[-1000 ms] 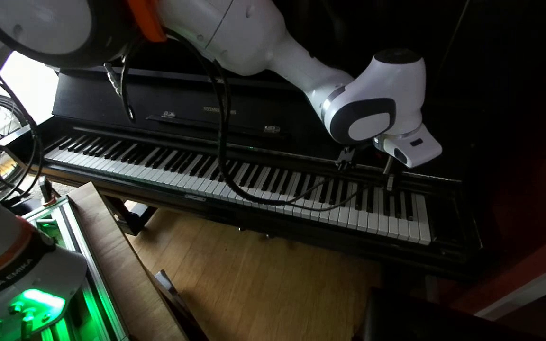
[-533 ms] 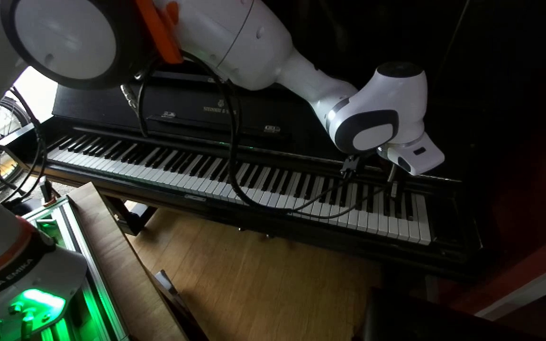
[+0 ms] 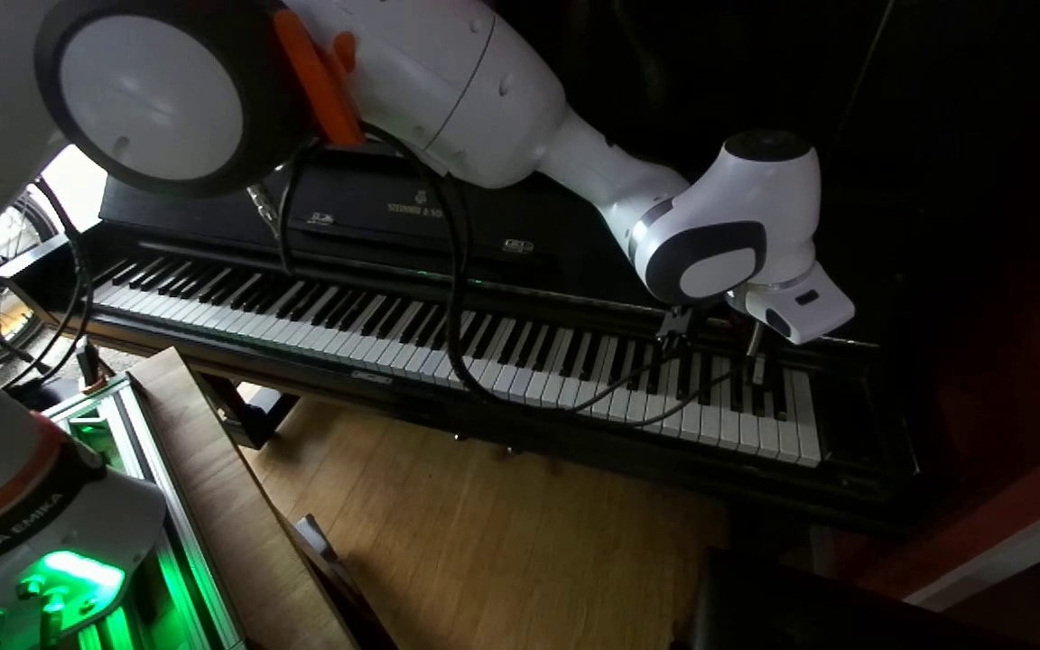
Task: Push the rightmost g sharp key on the piano
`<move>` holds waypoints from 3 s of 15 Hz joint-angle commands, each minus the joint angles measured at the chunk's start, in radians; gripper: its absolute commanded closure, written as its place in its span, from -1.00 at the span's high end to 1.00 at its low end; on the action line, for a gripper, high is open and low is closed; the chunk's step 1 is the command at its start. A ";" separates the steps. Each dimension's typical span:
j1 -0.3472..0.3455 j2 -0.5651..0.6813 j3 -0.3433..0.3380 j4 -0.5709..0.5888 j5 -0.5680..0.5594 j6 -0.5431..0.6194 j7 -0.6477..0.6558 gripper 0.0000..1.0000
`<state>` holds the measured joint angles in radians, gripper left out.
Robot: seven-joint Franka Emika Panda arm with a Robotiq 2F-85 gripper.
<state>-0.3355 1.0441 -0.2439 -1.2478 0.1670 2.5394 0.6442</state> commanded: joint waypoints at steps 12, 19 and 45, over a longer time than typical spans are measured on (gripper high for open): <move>-0.018 0.070 0.004 0.079 0.023 -0.011 -0.024 -1.00; -0.020 0.080 0.004 0.094 0.022 -0.022 -0.022 -1.00; 0.027 -0.091 -0.031 -0.044 -0.019 -0.041 0.001 0.56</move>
<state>-0.3317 1.0211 -0.2564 -1.2055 0.1636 2.5219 0.6425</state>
